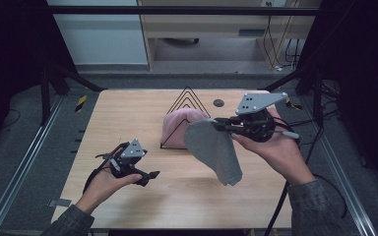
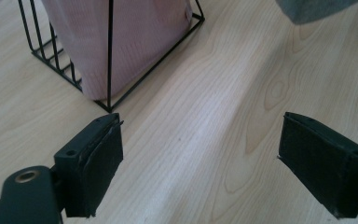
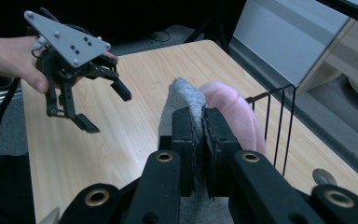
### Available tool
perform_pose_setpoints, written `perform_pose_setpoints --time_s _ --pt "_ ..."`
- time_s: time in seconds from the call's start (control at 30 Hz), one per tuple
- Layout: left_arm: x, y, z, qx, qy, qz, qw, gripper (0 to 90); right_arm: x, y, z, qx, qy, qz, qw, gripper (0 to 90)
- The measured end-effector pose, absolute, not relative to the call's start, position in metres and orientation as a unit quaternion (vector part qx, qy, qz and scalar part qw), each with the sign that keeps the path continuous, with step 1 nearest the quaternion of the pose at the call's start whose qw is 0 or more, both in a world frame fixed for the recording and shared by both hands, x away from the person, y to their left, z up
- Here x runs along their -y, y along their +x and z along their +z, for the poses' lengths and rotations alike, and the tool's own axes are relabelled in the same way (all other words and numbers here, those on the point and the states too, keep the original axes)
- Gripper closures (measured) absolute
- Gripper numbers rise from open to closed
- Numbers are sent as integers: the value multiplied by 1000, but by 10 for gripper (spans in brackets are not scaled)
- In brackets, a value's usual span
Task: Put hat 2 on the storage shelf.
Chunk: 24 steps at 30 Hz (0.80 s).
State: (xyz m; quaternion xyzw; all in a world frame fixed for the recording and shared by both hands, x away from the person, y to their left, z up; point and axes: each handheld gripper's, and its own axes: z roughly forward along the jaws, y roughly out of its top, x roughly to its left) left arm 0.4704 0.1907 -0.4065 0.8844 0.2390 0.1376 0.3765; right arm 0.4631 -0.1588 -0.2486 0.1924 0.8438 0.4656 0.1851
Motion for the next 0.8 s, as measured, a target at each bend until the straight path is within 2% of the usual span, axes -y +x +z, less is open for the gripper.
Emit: perform_pose_setpoints --time_s 0.6,0.8 --pt "-173 477 -386 -220 877 141 404 156 129 467 -241 -839 190 473 193 845" --pt "-172 479 -381 -223 868 140 421 202 118 467 -239 -837 191 479 186 844"
